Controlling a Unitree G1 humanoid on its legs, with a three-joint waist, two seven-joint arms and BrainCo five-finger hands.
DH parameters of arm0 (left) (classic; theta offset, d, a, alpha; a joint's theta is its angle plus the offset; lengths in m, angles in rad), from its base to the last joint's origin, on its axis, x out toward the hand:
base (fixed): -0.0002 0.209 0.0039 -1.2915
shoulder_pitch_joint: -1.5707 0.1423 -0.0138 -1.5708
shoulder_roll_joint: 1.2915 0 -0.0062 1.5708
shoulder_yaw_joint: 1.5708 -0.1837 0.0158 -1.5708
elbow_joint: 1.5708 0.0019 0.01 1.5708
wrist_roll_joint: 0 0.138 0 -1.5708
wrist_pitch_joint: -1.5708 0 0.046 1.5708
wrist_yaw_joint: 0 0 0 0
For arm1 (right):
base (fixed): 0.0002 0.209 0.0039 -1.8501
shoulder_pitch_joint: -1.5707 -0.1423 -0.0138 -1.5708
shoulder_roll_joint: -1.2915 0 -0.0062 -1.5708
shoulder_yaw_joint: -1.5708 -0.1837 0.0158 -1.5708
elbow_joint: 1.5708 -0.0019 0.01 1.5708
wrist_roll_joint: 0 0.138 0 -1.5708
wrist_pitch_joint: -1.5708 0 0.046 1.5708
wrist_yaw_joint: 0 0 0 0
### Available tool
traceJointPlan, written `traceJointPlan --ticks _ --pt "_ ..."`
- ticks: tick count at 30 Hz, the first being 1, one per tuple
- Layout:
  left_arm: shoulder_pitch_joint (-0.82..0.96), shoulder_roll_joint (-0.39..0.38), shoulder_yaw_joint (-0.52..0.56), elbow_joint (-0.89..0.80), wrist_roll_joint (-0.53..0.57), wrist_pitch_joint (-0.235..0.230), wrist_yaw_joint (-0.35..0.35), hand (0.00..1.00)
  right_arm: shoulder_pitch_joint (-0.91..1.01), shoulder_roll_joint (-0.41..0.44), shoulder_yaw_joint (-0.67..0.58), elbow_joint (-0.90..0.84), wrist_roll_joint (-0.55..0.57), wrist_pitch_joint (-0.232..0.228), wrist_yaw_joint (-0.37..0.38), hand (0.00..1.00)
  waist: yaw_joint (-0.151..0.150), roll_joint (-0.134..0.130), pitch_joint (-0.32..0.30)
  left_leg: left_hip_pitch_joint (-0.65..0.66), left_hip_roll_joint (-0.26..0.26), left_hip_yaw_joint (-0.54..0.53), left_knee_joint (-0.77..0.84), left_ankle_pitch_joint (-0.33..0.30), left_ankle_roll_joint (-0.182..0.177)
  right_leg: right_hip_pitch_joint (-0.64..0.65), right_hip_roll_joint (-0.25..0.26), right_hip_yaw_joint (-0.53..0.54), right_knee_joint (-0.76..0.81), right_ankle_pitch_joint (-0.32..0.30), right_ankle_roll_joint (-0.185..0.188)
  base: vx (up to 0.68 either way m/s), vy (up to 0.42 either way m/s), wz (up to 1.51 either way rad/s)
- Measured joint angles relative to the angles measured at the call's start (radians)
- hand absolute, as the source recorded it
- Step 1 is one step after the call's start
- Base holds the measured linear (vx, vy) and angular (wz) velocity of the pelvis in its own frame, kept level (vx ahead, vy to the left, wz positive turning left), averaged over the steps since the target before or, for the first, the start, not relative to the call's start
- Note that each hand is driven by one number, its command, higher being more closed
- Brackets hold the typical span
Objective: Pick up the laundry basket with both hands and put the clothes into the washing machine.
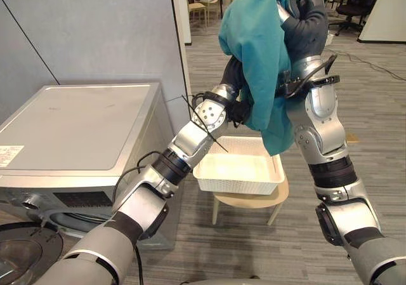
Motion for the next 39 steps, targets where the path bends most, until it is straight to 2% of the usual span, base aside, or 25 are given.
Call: traceJointPlan --ticks 6,7,13,16,19,22,24,26,27,30,32,33,34,36,39 --pt "0.015 -0.003 0.000 -0.008 0.010 0.002 -0.002 1.00 0.057 0.001 -0.007 -0.007 -0.003 -0.007 0.001 1.00 0.001 0.000 0.000 0.018 -0.005 0.000 -0.019 0.003 -0.004 0.010 -0.001 0.000 0.000 -0.003 0.004 0.00 0.000 0.00" --pt "0.015 -0.005 0.000 -0.009 0.010 0.002 -0.004 1.00 0.075 0.001 -0.014 -0.018 -0.003 -0.007 0.001 0.00 0.002 0.000 0.000 0.019 -0.007 0.000 -0.021 0.003 -0.004 0.010 -0.002 0.000 0.000 -0.004 0.005 0.00 0.000 0.00" --pt "0.018 -0.012 0.003 -0.025 0.022 0.003 -0.008 1.00 0.159 -0.005 -0.086 -0.071 -0.003 -0.002 0.013 0.00 0.001 0.000 0.000 0.022 -0.012 0.000 -0.028 0.003 -0.004 0.010 -0.005 -0.001 -0.001 -0.004 0.006 0.00 0.000 0.00" --pt "0.040 0.014 0.028 -0.077 0.044 0.004 -0.008 1.00 0.241 -0.027 -0.150 -0.136 -0.004 0.004 0.027 0.00 -0.001 0.000 0.000 0.023 -0.012 0.000 -0.029 0.003 -0.004 0.010 -0.005 0.000 -0.001 -0.004 0.007 0.00 0.000 0.00" --pt "0.077 0.042 0.111 -0.121 0.068 0.001 -0.007 1.00 0.301 -0.056 -0.250 -0.165 -0.011 0.005 0.037 0.00 -0.008 0.000 0.000 0.027 -0.012 0.000 -0.029 0.003 -0.004 0.013 -0.004 0.001 -0.001 -0.004 0.007 0.00 0.000 0.00" --pt "0.139 0.112 0.191 -0.170 0.078 -0.003 -0.008 1.00 0.365 -0.079 -0.388 -0.219 -0.012 0.002 0.033 0.00 -0.027 0.000 0.000 0.032 -0.012 0.001 -0.029 0.003 -0.004 0.018 -0.004 0.002 -0.001 -0.005 0.009 0.00 0.000 0.00" --pt "0.208 0.162 0.262 -0.218 0.078 -0.004 -0.008 1.00 0.439 -0.104 -0.494 -0.257 -0.011 -0.017 0.033 0.00 -0.034 0.001 0.000 0.035 -0.011 0.002 -0.029 0.002 -0.004 0.020 -0.004 0.004 -0.001 -0.006 0.013 0.00 0.000 0.00" --pt "0.271 0.193 0.324 -0.277 0.078 -0.006 -0.008 1.00 0.490 -0.105 -0.545 -0.268 -0.011 -0.021 0.033 0.00 -0.041 0.001 0.000 0.036 -0.011 0.003 -0.029 0.002 -0.004 0.020 -0.004 0.006 -0.001 -0.006 0.014 -0.01 0.001 -0.02" --pt "0.337 0.226 0.388 -0.337 0.077 -0.012 -0.008 1.00 0.546 -0.104 -0.576 -0.268 -0.010 -0.021 0.034 0.00 -0.047 0.002 -0.001 0.038 -0.011 0.006 -0.029 0.002 -0.004 0.020 -0.003 0.010 -0.001 -0.006 0.014 -0.01 0.001 -0.06" --pt "0.440 0.258 0.494 -0.431 0.077 -0.026 -0.011 1.00 0.633 -0.100 -0.609 -0.267 -0.009 -0.020 0.038 0.00 -0.047 0.004 -0.001 0.042 -0.011 0.011 -0.029 0.002 -0.005 0.021 -0.003 0.016 -0.001 -0.006 0.013 -0.01 0.002 -0.07" --pt "0.576 0.256 0.620 -0.559 0.077 -0.048 -0.027 1.00 0.717 -0.064 -0.638 -0.266 -0.010 -0.019 0.042 0.00 -0.047 0.007 -0.002 0.049 -0.010 0.011 -0.029 -0.001 -0.007 0.027 -0.001 0.019 -0.005 -0.006 0.013 0.01 0.000 -0.04" --pt "0.620 0.252 0.650 -0.598 0.077 -0.053 -0.030 1.00 0.745 -0.044 -0.648 -0.265 -0.010 -0.019 0.043 0.00 -0.046 0.007 -0.002 0.052 -0.009 0.010 -0.029 -0.002 -0.008 0.030 0.000 0.019 -0.008 -0.006 0.013 0.00 0.000 0.00" --pt "0.702 0.238 0.708 -0.667 0.077 -0.071 -0.035 1.00 0.797 0.000 -0.668 -0.264 -0.013 -0.017 0.044 0.00 -0.044 0.010 -0.005 0.053 -0.009 0.010 -0.029 -0.003 -0.007 0.033 0.001 0.019 -0.010 -0.006 0.013 0.00 0.000 0.00" --pt "0.813 0.192 0.791 -0.741 0.078 -0.092 -0.051 1.00 0.876 0.069 -0.692 -0.245 -0.024 -0.015 0.048 0.00 -0.038 0.016 -0.009 0.052 -0.011 0.006 -0.029 -0.005 -0.006 0.035 0.000 0.015 -0.016 -0.006 0.014 0.01 0.001 0.06" --pt "1.013 0.057 0.946 -0.806 0.079 -0.117 -0.073 1.00 1.032 0.225 -0.733 -0.141 -0.067 0.006 0.067 0.00 -0.023 0.025 -0.015 0.054 -0.012 -0.013 -0.031 -0.010 -0.006 0.047 -0.001 -0.005 -0.023 -0.015 0.023 0.00 0.001 0.16"
